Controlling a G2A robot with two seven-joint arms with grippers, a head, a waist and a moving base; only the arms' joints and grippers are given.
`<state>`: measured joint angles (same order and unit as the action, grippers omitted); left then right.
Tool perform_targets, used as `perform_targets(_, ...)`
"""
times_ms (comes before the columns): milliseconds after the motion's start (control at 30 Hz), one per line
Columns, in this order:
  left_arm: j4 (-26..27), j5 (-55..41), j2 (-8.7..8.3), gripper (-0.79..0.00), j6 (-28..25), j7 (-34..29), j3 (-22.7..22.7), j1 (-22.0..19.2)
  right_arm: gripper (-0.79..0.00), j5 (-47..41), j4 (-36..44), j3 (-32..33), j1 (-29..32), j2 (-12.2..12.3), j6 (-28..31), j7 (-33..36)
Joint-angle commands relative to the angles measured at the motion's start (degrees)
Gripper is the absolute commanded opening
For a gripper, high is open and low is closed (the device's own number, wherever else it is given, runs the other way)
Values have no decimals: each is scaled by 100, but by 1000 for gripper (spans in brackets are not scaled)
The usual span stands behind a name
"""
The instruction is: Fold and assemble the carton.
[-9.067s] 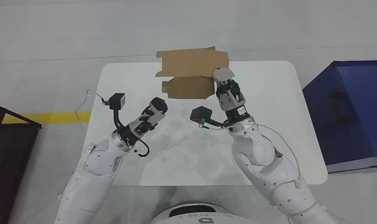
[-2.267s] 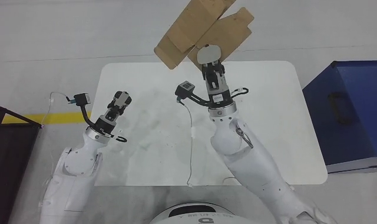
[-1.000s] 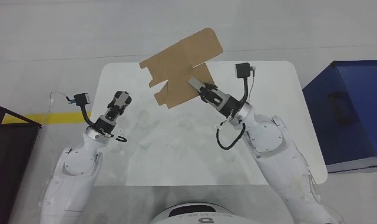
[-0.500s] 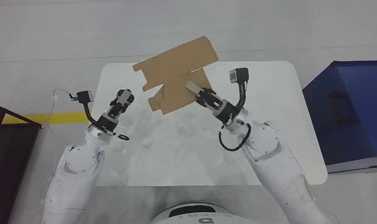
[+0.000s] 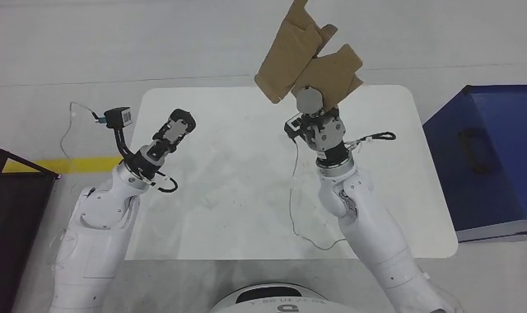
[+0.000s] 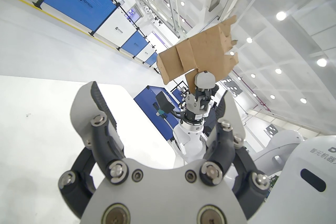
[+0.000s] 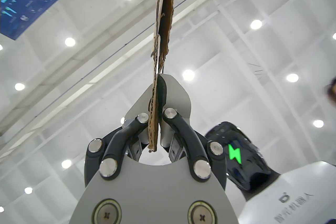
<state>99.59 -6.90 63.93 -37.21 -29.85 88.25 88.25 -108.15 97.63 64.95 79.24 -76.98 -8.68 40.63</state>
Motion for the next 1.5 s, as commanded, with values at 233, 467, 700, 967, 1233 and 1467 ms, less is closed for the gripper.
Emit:
perform_targets(233,3,195,-11,-222,-173,-71,-45,-44,-785,-66,14,-49,68,-16,-136,-124)
perform_targets(467,-51,705,-24,-62,-292,-120,-98,-154,-785,-1462,16,-125,283,-17,-1287,-1596)
perform_targets(700,-171,896,-57,-185,-425,-555,-297,-260,-785,-2186,104,-10,395,59,-2299,-2821)
perform_targets(967,-196,1000,-89,-246,-521,-909,-518,-363,-785,-2752,229,17,505,130,-2921,-3774)
perform_targets(1233,-133,668,-124,-579,-506,-1254,-755,-424,-785,-2834,322,-8,533,148,-2990,-3949)
perform_targets(1467,-164,-59,-161,-785,-339,-1513,-877,-379,-151,-2699,344,-24,558,151,-3036,-3777)
